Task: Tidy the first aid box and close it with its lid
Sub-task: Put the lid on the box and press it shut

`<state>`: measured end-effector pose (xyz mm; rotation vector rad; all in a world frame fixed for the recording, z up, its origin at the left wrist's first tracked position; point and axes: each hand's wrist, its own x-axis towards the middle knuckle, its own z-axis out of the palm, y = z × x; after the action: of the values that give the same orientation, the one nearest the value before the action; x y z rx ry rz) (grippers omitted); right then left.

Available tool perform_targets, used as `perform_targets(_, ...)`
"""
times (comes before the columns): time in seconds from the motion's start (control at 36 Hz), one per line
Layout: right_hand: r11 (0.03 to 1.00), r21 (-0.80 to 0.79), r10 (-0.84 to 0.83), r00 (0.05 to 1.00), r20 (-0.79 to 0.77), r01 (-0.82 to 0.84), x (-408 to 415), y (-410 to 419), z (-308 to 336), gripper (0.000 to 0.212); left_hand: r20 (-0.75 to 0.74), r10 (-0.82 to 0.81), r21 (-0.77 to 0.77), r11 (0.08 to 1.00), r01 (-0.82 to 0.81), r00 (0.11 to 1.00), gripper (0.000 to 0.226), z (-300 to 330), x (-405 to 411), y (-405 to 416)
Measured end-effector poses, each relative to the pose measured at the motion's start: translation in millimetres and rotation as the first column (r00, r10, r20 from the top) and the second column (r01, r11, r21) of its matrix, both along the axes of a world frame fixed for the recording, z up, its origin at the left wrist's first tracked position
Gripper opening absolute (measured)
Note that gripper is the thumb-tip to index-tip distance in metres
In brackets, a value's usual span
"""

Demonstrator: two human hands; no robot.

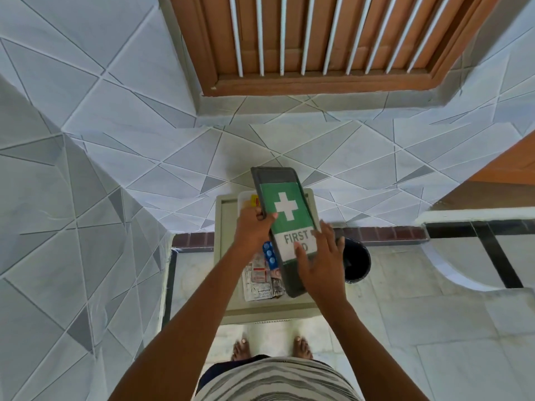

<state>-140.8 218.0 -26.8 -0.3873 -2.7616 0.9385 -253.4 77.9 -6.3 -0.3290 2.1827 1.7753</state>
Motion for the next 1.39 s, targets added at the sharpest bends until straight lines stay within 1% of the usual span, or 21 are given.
perform_targets(0.08, 0.995, -0.048, -0.075, 0.985, 0.156, 0.083, -10.7, 13.7, -14.7, 0.065, 0.01, -0.038, 0.036, 0.999, 0.038, 0.999, 0.011, -4.8, 0.1, -16.3)
perform_targets(0.11, 0.992, -0.085, -0.08, 0.977, 0.197, 0.098, -13.6, 16.9, -15.8, 0.063, 0.018, -0.053, 0.061, 0.997, 0.052, 0.998, 0.011, -7.7, 1.3, -21.1)
perform_targets(0.17, 0.964, -0.233, -0.072, 0.968, 0.241, 0.129, -18.0, 18.3, -8.5, 0.049, 0.06, -0.069, 0.114, 0.992, 0.062, 0.996, 0.012, -12.1, 5.0, -29.3)
perform_targets(0.19, 0.954, -0.268, -0.064, 0.964, 0.257, 0.134, -20.1, 18.1, -7.0, 0.038, 0.079, -0.067, 0.132, 0.99, 0.056, 0.995, 0.013, -14.3, 6.5, -32.2)
perform_targets(0.25, 0.959, -0.249, -0.064, 0.96, 0.273, 0.135, -22.7, 16.1, -5.2, 0.02, 0.093, -0.047, 0.15, 0.988, 0.033, 0.995, 0.015, -17.2, 10.2, -37.0)
perform_targets(0.28, 0.959, -0.243, -0.073, 0.96, 0.27, 0.142, -22.7, 14.5, -5.5, 0.016, 0.084, -0.025, 0.137, 0.991, 0.013, 0.996, 0.014, -20.3, 11.9, -39.0)
perform_targets(0.33, 0.95, -0.27, -0.081, 0.956, 0.282, 0.16, -22.9, 11.8, -12.7, 0.014, -0.001, 0.018, 0.017, 1.0, -0.018, 1.0, 0.012, -29.9, 14.6, -43.8)
perform_targets(0.39, 0.95, -0.272, -0.069, 0.952, 0.299, 0.154, -23.2, 7.2, -19.0, 0.015, -0.08, 0.025, -0.134, 0.99, -0.036, 0.996, 0.017, -40.9, 15.7, -48.4)
perform_targets(0.44, 0.96, -0.249, -0.047, 0.954, 0.297, 0.125, -23.3, 2.3, -21.6, 0.017, -0.103, 0.025, -0.243, 0.969, -0.05, 0.994, 0.021, -49.8, 18.0, -49.6)
perform_targets(0.53, 0.976, -0.197, -0.026, 0.95, 0.311, 0.091, -26.6, -6.5, -28.1, 0.018, -0.148, 0.047, -0.409, 0.906, -0.105, 0.988, 0.031, -61.2, 19.7, -47.5)
perform_targets(0.58, 0.983, -0.167, -0.015, 0.951, 0.31, 0.07, -30.5, -11.2, -35.3, 0.012, -0.161, 0.06, -0.477, 0.869, -0.13, 0.985, 0.033, -60.1, 20.6, -44.3)
perform_targets(0.67, 0.989, -0.132, -0.022, 0.953, 0.302, 0.064, -39.1, -16.5, -39.9, 0.007, -0.178, 0.056, -0.537, 0.831, -0.145, 0.982, 0.031, -57.3, 21.6, -42.0)
perform_targets(0.78, 0.992, -0.097, -0.045, 0.958, 0.285, 0.075, -47.6, -19.2, -41.2, 0.007, -0.205, 0.029, -0.552, 0.822, -0.139, 0.978, 0.028, -59.6, 19.9, -41.1)
perform_targets(0.94, 0.997, -0.046, -0.044, 0.954, 0.296, 0.06, -53.0, -20.3, -52.5, 0.007, -0.163, 0.029, -0.532, 0.839, -0.113, 0.986, 0.025, -70.4, 15.5, -42.7)
perform_targets(1.11, 0.996, -0.046, -0.066, 0.955, 0.289, 0.083, -56.4, -19.4, -62.2, 0.005, -0.114, -0.001, -0.517, 0.854, -0.059, 0.993, 0.033, -81.7, 5.1, -52.9)
perform_targets(1.19, 0.995, -0.066, -0.054, 0.955, 0.291, 0.076, -58.8, -19.9, -63.0, 0.005, -0.086, 0.01, -0.509, 0.859, -0.053, 0.996, 0.035, -83.1, 1.0, -58.1)
perform_targets(1.28, 0.993, -0.069, -0.071, 0.952, 0.298, 0.096, -62.1, -19.8, -64.9, 0.008, -0.057, 0.038, -0.449, 0.891, -0.059, 0.998, 0.037, -77.9, -2.2, -59.2)
perform_targets(1.39, 0.992, -0.068, -0.083, 0.947, 0.312, 0.109, -63.1, -19.0, -66.5, 0.01, -0.034, 0.031, -0.422, 0.906, -0.043, 0.999, 0.035, -73.6, -2.8, -58.5)
